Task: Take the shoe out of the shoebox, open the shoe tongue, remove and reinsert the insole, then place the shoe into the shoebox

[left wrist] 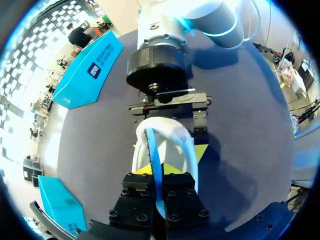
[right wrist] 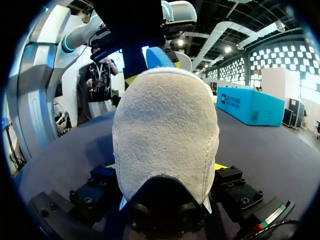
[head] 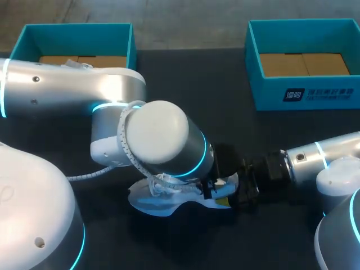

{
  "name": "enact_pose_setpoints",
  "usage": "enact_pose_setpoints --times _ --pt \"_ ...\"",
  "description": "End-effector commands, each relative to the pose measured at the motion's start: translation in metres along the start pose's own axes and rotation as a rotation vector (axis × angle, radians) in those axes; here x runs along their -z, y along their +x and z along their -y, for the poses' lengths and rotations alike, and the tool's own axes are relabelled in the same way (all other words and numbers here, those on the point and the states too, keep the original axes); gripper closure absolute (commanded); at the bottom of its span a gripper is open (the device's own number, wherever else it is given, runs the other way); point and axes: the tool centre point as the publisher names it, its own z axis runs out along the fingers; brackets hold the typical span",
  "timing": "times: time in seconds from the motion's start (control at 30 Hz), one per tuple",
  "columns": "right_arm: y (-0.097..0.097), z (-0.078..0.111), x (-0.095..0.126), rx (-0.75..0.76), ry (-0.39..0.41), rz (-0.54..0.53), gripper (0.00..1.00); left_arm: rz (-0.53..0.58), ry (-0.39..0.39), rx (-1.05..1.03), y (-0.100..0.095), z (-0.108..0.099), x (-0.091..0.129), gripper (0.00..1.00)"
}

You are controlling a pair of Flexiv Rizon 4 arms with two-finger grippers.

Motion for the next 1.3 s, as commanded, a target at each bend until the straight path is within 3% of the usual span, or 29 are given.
enact_pose_setpoints --times 0.03,0.57,0.83,1.3 --pt "0.001 -0.001 -0.001 0.0 0.005 0.001 1.0 -0.062 0.043 0.002 -0.005 -0.005 0.009 1.0" --pt "0.001 -0.001 -0.001 0.0 0.005 0.001 1.0 -0.334 0.185 0.044 0.006 0.033 0.043 1.0" --pt "0.001 -0.001 -0.001 0.0 0.005 0.001 1.0 -0.427 0.27 0.066 -0.001 0.052 0.079 1.0" --pt "0.001 -0.001 -0.001 0.0 0.005 0.001 1.0 -0.59 0.359 0.161 -0.023 0.08 0.124 1.0"
